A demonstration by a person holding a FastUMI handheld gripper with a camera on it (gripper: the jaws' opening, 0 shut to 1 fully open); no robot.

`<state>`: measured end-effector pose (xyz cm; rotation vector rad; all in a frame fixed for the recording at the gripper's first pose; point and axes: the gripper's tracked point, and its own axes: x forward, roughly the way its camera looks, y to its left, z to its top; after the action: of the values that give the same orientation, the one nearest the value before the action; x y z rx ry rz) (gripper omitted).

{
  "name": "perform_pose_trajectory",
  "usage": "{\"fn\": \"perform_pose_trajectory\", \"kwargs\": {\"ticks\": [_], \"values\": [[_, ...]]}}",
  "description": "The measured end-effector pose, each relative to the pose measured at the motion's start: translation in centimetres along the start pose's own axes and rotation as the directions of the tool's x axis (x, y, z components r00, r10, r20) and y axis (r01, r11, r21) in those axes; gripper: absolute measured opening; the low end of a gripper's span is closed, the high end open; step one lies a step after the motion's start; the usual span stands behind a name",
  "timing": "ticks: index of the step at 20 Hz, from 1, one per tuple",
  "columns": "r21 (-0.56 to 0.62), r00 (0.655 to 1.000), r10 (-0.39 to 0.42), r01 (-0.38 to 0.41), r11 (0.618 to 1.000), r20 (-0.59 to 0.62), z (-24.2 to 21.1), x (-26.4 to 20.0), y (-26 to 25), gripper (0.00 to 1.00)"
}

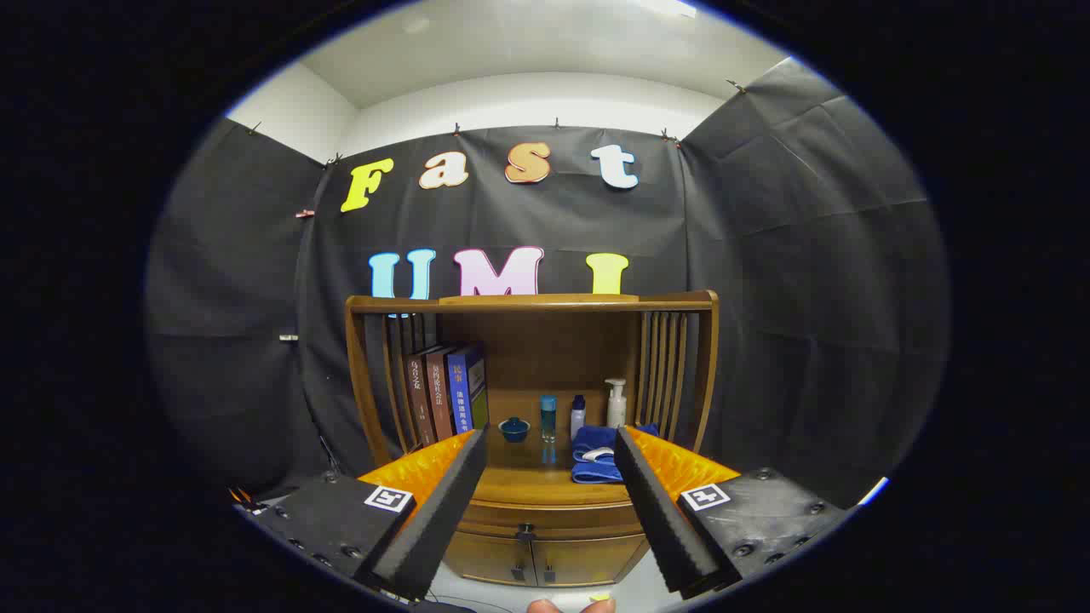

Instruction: Pull open the drawer, take out the items inside it, and place them on the countertop above the cabinet.

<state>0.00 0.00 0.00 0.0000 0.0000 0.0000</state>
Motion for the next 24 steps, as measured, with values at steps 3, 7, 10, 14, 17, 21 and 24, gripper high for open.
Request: {"fn": "perform_pose_trajectory", "kwargs": {"ticks": [3, 7, 10, 14, 17, 21, 24], "values": [[-0.003, 1.000, 0.003, -0.003, 1.000, -0.009, -0.4, 0.2, 0.2, 0.99], [0.009, 1.000, 0.002, -0.002, 1.000, -0.011, -0.2, 0.3, 0.1, 0.99], [0.010, 1.000, 0.000, 0.000, 1.000, -0.009, -0.3, 0.3, 0.1, 0.99], [0.017, 1.000, -0.004, 0.004, 1.000, -0.016, -0.2, 0.3, 0.0, 0.99], [0.011, 1.000, -0.010, 0.010, 1.000, -0.010, -0.2, 0.3, 0.1, 0.99], [-0.003, 1.000, -0.012, 0.012, 1.000, 0.000, -0.8, 0.3, 0.3, 0.99], [-0.010, 1.000, -0.019, 0.020, 1.000, 0.017, -3.0, 1.0, 0.5, 0.99]]}}
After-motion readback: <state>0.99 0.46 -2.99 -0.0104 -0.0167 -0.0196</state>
